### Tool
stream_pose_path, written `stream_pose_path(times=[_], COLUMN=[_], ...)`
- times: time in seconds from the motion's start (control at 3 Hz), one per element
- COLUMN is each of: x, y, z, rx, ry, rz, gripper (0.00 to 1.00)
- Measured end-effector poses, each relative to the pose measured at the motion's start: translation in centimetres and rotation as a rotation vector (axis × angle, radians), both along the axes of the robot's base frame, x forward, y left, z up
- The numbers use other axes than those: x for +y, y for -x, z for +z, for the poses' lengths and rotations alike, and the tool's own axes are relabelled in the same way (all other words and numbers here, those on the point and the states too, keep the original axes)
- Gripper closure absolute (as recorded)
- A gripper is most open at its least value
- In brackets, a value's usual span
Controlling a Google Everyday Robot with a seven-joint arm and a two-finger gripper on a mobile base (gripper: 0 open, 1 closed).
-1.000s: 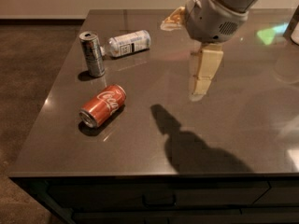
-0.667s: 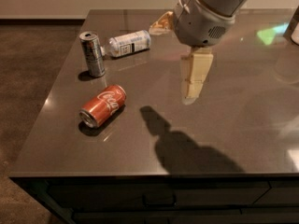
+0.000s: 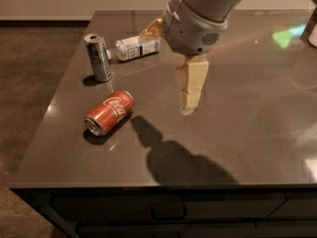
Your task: Pick coke can
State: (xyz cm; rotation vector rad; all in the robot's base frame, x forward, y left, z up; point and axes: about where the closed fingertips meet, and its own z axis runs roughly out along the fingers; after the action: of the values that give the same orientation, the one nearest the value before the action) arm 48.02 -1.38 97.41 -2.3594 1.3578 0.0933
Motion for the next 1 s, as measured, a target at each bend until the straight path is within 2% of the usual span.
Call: stream_pose_path(times=[0.33,1.0], x=[1.4,4.9], y=[0.3,-0.9], z=[-0.7,-2.9], rx=[-0.008,-0.020], ry=[0.021,0.084], rz=[0.049,0.156], gripper=[0.00,0.00])
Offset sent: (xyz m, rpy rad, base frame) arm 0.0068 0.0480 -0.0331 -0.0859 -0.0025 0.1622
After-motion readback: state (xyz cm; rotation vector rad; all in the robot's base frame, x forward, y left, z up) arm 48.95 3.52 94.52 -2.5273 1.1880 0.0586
